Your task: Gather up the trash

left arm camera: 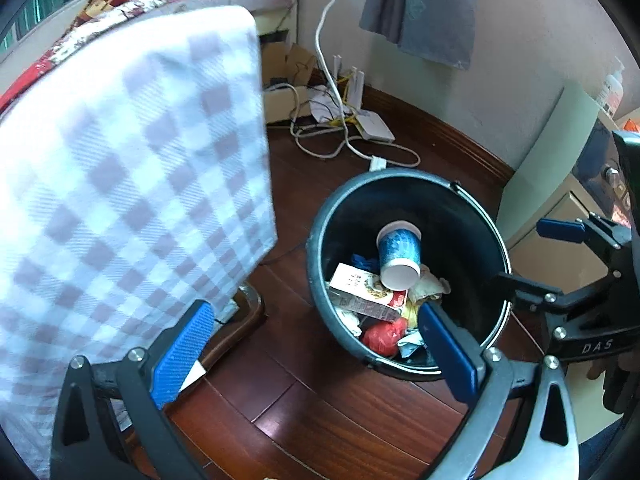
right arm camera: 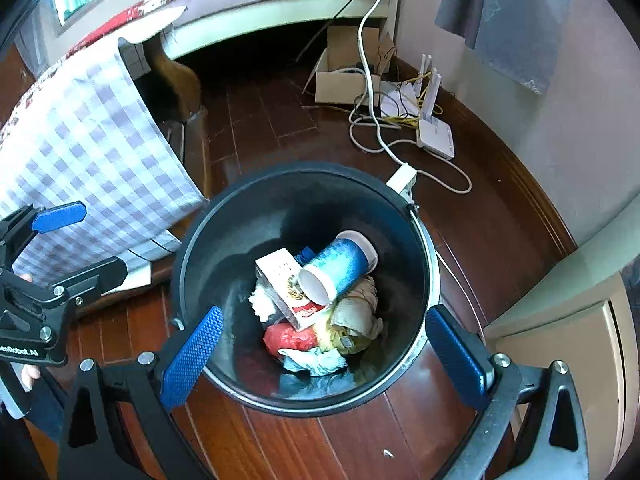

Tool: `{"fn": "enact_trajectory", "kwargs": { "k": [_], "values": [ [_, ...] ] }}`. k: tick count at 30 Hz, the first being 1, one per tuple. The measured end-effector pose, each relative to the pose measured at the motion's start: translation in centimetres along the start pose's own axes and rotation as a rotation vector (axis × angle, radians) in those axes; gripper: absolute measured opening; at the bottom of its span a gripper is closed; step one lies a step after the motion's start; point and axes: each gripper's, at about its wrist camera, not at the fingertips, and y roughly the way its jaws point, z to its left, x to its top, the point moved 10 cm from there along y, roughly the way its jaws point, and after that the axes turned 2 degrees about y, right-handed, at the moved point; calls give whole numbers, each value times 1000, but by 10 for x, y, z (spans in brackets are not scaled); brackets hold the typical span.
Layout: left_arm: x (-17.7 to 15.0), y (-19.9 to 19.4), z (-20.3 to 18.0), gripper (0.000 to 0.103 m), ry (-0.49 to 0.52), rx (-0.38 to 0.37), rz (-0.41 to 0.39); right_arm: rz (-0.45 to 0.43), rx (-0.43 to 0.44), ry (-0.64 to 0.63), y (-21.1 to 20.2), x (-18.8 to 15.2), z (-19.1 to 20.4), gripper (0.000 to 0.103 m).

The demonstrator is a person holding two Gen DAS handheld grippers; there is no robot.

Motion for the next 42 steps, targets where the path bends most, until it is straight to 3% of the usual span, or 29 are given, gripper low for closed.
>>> {"fn": "enact_trajectory", "kwargs": {
  "k": [9, 20, 29, 42],
  "values": [
    [8, -60, 25, 102, -5, 80, -59, -61, -22, 31, -58, 5, 27, 102],
    [-1, -148, 73, 102, -124, 190, -147, -154, 2, -6, -140, 24, 84, 102],
    [-5, -195, 81, 102, -163, 240, -195, -182, -7, 5, -177, 21, 100, 102],
    [-4, -280, 83, 102, -180, 297, -341, -326, -18, -5, -255, 33, 129, 102]
  ]
}}
